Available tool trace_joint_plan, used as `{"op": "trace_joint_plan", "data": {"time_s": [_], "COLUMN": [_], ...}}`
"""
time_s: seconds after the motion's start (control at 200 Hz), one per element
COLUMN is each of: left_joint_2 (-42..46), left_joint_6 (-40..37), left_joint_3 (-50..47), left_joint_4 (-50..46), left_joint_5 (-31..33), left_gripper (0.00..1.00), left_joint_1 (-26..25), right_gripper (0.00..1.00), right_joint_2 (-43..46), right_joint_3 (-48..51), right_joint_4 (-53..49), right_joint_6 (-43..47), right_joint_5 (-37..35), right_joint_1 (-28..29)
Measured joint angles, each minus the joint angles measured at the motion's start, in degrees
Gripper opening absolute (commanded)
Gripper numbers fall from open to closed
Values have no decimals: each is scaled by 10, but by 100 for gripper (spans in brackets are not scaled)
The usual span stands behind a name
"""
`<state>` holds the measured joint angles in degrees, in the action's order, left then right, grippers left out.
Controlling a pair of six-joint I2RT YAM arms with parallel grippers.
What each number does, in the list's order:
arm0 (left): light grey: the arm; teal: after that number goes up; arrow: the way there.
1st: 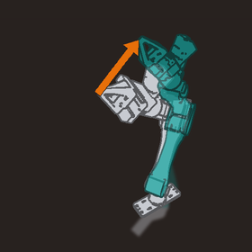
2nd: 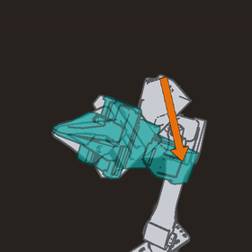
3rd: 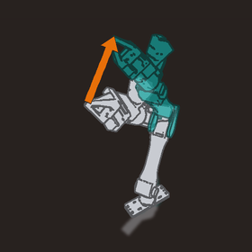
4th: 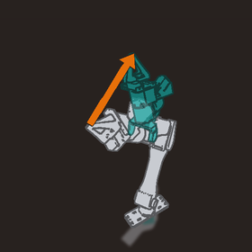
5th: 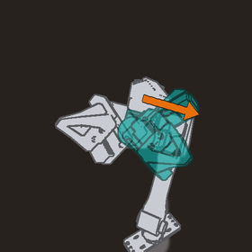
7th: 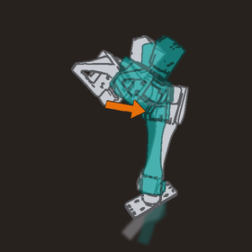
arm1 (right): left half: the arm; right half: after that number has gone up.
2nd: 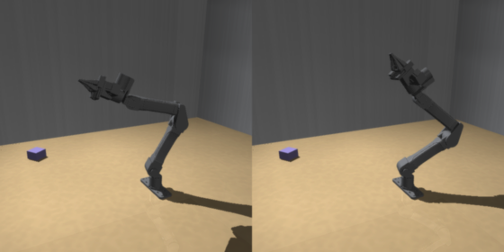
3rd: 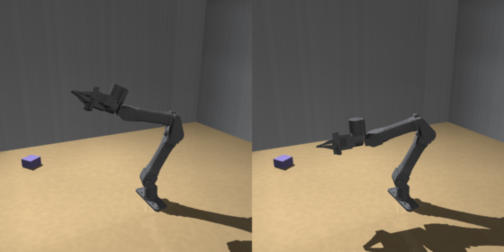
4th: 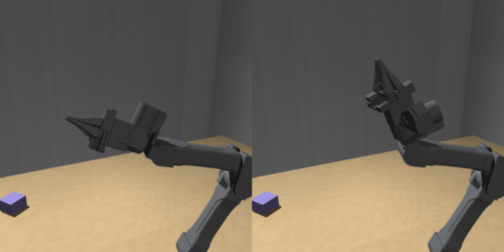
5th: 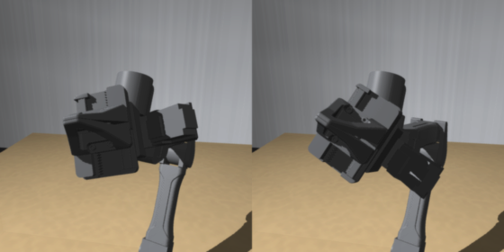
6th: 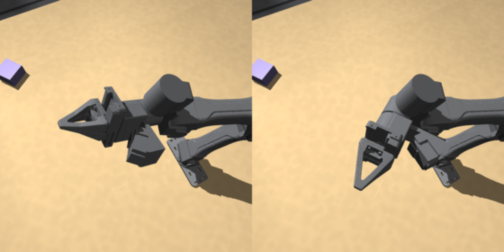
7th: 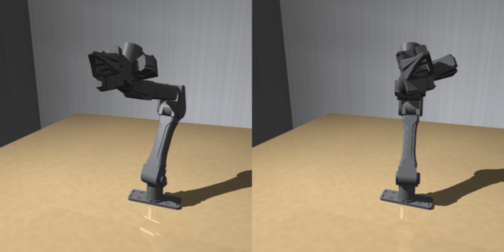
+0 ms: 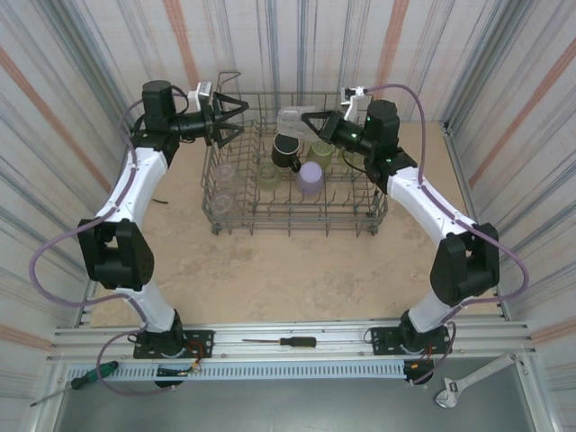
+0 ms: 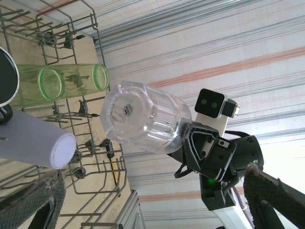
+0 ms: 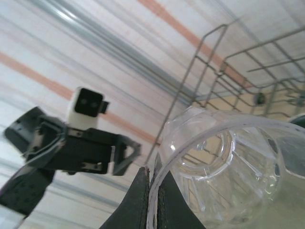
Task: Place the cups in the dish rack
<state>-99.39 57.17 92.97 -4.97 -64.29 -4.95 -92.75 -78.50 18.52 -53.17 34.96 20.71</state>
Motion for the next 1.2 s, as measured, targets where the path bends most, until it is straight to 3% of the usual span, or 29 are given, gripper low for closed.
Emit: {"op": "trace_joint_plan", "data": {"time_s": [0.381, 0.681, 0.962, 1.042, 1.197], "left_joint_2": [-16, -40, -48, -48, -48], "left_joint_6": [68, 92, 123, 127, 134], "left_joint_3": [-2, -2, -3, -5, -9], "left_joint_4": [64, 86, 120, 132, 143], "left_joint_5": [-14, -17, -15, -15, -17], "left_gripper": [99, 95, 70, 55, 11], "left_joint_1": [-8, -17, -31, -30, -30], "right_gripper": [0, 0, 0, 0, 0], "right_joint_2": [-63, -91, -128, -131, -133], "right_joint_3": [0, -5, -30, -32, -34], "right_joint_4": [175, 243, 290, 298, 300], "right_joint_6": [-89, -118, -157, -169, -172], "right_joint_5": [46, 66, 76, 80, 82], "right_joint_1": [26, 48, 57, 56, 56]}}
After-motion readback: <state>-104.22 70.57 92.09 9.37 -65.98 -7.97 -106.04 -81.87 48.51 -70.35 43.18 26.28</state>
